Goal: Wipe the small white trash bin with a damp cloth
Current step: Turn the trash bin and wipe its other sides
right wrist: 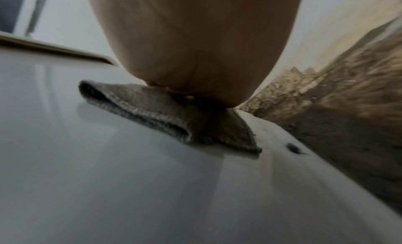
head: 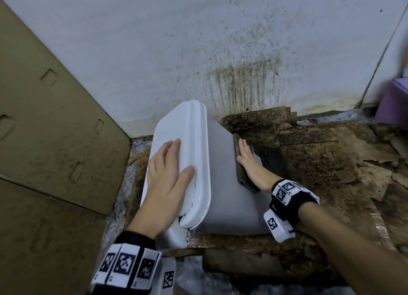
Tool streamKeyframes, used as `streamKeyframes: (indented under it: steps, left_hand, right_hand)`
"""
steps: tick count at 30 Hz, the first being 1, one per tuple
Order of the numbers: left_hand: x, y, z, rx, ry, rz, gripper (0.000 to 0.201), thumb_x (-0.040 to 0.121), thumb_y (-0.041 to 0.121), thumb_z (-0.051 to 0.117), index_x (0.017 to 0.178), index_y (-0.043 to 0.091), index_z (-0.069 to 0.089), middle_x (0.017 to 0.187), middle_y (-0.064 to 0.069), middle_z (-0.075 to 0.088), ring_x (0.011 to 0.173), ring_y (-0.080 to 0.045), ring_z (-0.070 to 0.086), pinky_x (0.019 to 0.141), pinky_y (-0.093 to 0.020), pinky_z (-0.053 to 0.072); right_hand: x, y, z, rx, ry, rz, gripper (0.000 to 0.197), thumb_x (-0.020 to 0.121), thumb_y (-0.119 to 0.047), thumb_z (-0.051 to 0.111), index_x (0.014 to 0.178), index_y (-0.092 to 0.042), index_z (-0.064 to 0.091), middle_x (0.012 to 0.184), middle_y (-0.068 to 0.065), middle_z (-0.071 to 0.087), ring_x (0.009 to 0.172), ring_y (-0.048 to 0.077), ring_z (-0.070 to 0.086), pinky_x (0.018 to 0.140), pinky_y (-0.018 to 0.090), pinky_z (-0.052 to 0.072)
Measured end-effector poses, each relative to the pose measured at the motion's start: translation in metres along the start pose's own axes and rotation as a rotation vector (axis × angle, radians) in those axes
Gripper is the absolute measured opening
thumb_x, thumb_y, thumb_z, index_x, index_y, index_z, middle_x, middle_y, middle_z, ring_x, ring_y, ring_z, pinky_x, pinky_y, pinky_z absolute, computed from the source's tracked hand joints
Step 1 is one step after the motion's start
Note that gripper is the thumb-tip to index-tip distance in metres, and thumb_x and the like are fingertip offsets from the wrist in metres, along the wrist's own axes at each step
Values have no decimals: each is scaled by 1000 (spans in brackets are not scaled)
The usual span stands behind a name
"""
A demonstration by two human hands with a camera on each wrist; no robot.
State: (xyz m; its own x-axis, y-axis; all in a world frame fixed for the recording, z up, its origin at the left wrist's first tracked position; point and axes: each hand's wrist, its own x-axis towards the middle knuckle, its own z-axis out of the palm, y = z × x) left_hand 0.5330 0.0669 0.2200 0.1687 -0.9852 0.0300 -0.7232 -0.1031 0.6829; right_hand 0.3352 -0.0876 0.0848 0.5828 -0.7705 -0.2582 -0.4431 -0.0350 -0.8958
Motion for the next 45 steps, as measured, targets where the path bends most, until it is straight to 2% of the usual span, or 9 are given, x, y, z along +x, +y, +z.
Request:
streamKeyframes:
  steps: [3, 8, 11, 15, 22, 26, 34, 39, 45]
  left_hand:
    - [-1, -1, -2, -13, -3, -5, 65, 98, 52, 34, 159, 36, 17, 157, 27, 12, 145, 13, -3, 117, -26, 7]
    - [0, 0, -2, -9, 1, 0, 64, 98, 51, 34, 158, 37, 18, 157, 27, 14, 145, 12, -2, 117, -24, 7]
    - [1, 0, -2, 0, -1, -6, 64, 98, 51, 34, 158, 36, 18, 158, 27, 13, 146, 11, -2, 118, -26, 8]
    - [1, 1, -3, 5, -2, -16, 65, 98, 49, 33, 159, 34, 17, 157, 26, 14, 146, 10, -1, 117, -25, 8]
    - [3, 4, 0, 48, -2, 13, 64, 98, 52, 31, 158, 37, 15, 156, 26, 13, 144, 9, 0, 116, -26, 8]
    - [2, 6, 1, 60, 8, 8, 64, 98, 51, 32, 158, 37, 17, 156, 25, 15, 143, 9, 2, 115, -26, 9]
    - [2, 4, -1, 25, 2, -5, 64, 98, 52, 33, 158, 37, 18, 155, 28, 15, 145, 10, 0, 117, -27, 10]
    - [1, 2, -3, 6, -5, -14, 63, 98, 51, 33, 157, 39, 17, 155, 30, 14, 144, 13, -2, 116, -27, 10]
    - [0, 1, -3, 11, 3, -8, 63, 98, 49, 35, 158, 37, 18, 153, 31, 14, 144, 12, -1, 117, -26, 8]
  right_hand:
    - [-2, 27, -2, 24, -8, 103, 58, 111, -31, 19, 156, -22, -17, 164, -6, -25, 146, -1, -19, 120, 25, -10]
    - [-2, 45, -6, 60, 18, 234, 59, 110, -35, 19, 158, -25, -15, 165, -4, -22, 154, 13, -12, 122, 31, -3]
    - [2, 47, 0, 58, 60, 234, 60, 109, -41, 18, 157, -29, -14, 166, -2, -22, 154, 13, -14, 125, 36, -5]
    - [5, 36, 8, 55, 94, 245, 62, 108, -42, 19, 157, -27, -15, 166, -4, -23, 153, 15, -19, 125, 40, -8]
    - [-14, -32, 23, 137, 97, 6, 60, 109, -39, 19, 157, -28, -15, 164, -11, -25, 150, 6, -22, 125, 39, -9]
    - [-31, -79, 30, 202, 56, -163, 56, 110, -30, 18, 158, -28, -10, 164, -15, -21, 149, 1, -22, 121, 29, -10]
    - [-24, -59, 28, 22, 20, -275, 58, 110, -28, 20, 157, -28, -15, 164, -15, -25, 148, -5, -23, 121, 22, -11]
    - [-7, -30, 12, -30, 13, -202, 59, 110, -24, 20, 157, -25, -16, 163, -11, -27, 150, 1, -22, 122, 24, -10]
    - [11, 26, -7, 39, 39, 100, 59, 109, -27, 21, 158, -24, -13, 165, -7, -20, 153, 10, -16, 122, 29, -5]
